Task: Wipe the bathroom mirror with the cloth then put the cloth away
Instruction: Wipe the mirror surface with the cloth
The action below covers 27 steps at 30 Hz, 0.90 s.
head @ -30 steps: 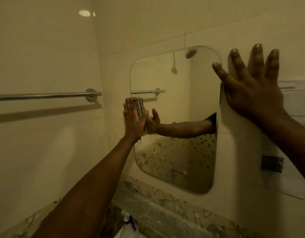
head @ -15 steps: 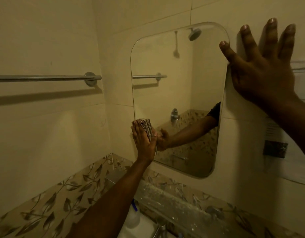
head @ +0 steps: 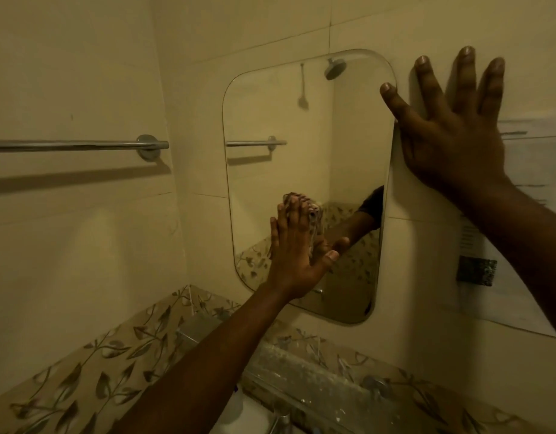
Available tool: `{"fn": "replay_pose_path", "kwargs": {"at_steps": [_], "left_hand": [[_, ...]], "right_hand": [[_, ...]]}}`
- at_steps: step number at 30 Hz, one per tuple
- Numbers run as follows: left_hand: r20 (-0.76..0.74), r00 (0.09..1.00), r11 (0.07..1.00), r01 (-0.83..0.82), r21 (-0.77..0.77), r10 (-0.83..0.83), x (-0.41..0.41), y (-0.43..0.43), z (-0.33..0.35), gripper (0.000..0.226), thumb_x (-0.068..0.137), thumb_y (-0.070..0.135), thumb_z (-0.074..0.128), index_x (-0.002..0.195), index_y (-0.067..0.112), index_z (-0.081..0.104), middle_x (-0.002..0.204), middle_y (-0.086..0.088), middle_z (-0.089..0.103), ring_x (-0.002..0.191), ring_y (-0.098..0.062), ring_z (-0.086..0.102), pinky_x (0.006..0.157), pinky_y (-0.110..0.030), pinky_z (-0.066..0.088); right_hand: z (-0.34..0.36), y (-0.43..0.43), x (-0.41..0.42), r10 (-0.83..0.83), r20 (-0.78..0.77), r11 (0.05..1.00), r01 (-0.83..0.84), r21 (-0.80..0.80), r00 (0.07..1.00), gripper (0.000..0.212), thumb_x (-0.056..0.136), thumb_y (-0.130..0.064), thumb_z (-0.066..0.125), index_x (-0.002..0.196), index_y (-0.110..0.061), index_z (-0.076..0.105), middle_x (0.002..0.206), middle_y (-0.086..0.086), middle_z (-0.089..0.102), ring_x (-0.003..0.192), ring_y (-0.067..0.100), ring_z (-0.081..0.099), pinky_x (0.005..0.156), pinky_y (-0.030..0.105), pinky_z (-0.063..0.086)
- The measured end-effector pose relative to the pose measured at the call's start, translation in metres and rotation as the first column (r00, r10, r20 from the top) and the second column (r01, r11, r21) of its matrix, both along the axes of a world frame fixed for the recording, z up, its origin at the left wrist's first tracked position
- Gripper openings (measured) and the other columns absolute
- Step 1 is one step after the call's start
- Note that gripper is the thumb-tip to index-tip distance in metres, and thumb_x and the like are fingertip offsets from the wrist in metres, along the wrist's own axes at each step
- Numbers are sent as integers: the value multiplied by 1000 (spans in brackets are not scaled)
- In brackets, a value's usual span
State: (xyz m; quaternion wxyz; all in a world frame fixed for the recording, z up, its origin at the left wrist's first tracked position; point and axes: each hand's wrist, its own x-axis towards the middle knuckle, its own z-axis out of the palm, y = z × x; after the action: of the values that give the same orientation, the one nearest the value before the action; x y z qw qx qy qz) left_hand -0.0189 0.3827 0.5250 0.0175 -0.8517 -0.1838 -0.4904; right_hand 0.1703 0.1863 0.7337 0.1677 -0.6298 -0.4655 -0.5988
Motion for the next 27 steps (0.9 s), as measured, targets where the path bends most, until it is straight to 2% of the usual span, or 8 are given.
{"fn": "replay_pose_path", "kwargs": {"at_steps": [4,7,10,15,18,22,27], "left_hand": [[-102,995,991,19,134,-5,13,-24,29,101,98,71,39,171,16,-3,178,-6,-21,164,-31,-25,132,-57,-14],[-129,992,968,47,248,-15,23,-37,50,102,98,68,46,171,17,-4,178,-4,-21,164,-27,-24,133,-53,-14],[-160,986,926,104,363,-48,32,-48,48,105,97,67,51,171,14,-1,179,-8,-16,166,-30,-17,133,-53,-12],[-262,965,874,146,464,-22,38,-56,4,100,98,69,50,170,18,1,179,-10,-6,167,-34,-5,132,-64,9],[-261,965,844,144,516,-5,35,-52,-26,99,99,70,48,171,19,2,180,-7,-6,167,-31,-4,134,-58,3],[-315,949,794,195,576,-5,21,-36,-65,91,101,70,46,171,20,15,180,-3,5,168,-27,3,134,-55,-4],[-413,910,791,233,565,27,0,-7,-93,90,102,72,41,171,22,14,180,-2,7,168,-25,5,135,-50,-6]], "right_hand": [[1,0,0,-30,-2,1000,30,2,1000,60,116,-42,31,172,-37,8,178,22,9,158,63,4,123,81,7],[1,0,0,-35,-1,999,35,-1,999,61,116,-43,33,172,-37,9,178,21,9,158,63,4,123,81,6],[2,0,1,-38,6,999,38,3,999,62,116,-45,32,172,-38,7,179,20,7,158,62,3,124,80,7],[2,0,1,-56,14,998,56,5,998,63,115,-45,32,172,-39,5,179,20,8,158,62,4,124,79,7],[2,1,1,-70,17,998,70,5,997,64,115,-45,34,172,-38,6,179,20,8,159,61,4,124,79,7],[2,1,2,-71,22,997,71,12,997,62,115,-46,32,172,-38,7,179,19,8,159,60,4,125,78,7],[1,1,0,-68,25,998,68,20,997,60,116,-46,29,172,-39,7,179,19,9,158,61,5,124,78,7]]}}
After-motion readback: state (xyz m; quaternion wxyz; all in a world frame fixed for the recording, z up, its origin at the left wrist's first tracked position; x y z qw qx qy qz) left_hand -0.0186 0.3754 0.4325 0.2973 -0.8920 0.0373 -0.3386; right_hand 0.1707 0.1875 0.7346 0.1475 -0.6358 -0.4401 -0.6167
